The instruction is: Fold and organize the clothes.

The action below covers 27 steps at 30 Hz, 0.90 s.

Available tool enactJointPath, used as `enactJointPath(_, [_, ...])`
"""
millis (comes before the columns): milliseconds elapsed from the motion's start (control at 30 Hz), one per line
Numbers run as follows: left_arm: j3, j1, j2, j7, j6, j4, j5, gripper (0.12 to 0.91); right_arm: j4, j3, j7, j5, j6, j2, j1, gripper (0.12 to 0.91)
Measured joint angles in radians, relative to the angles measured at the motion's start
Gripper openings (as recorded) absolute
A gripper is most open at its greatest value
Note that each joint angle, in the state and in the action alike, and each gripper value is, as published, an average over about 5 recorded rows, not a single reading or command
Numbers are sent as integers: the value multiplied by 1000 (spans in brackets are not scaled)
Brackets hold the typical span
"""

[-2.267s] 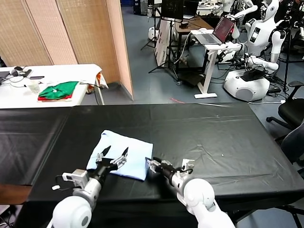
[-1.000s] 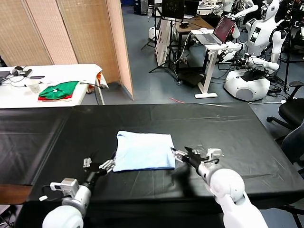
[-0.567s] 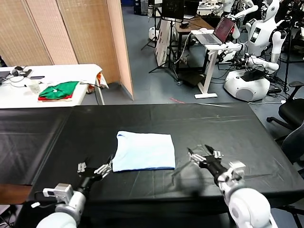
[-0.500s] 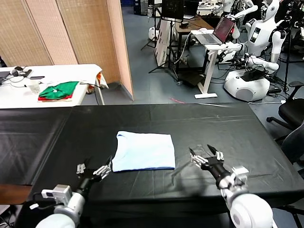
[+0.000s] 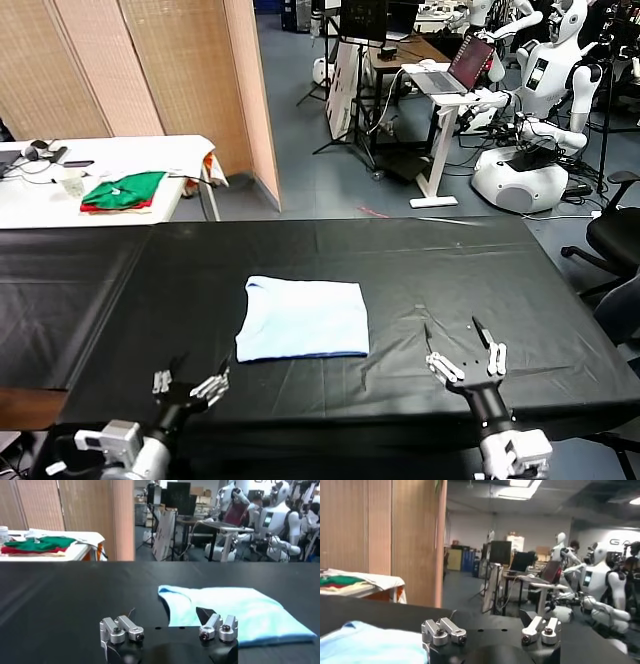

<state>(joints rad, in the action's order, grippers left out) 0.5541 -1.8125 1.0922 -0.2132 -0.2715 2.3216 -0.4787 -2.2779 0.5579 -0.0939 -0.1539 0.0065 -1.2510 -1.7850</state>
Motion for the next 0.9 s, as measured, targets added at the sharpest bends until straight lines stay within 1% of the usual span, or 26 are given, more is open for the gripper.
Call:
enactJointPath(200, [25,-38,14,-10,7,27,17,907,7,-18,-5,14,17,-17,-59,907])
enactJointPath(333, [38,-63,13,-9,15,39,18,907,-7,-28,-25,14,16,-25,-91,907])
enactJointPath(567, [50,-97,4,-6,15,43,19,907,-27,-30,-65,13,15,-39,-145,907])
enactJointPath(900, [52,-123,8,5,27,31,26,907,-22,-39,-88,12,13,-41,-175,907])
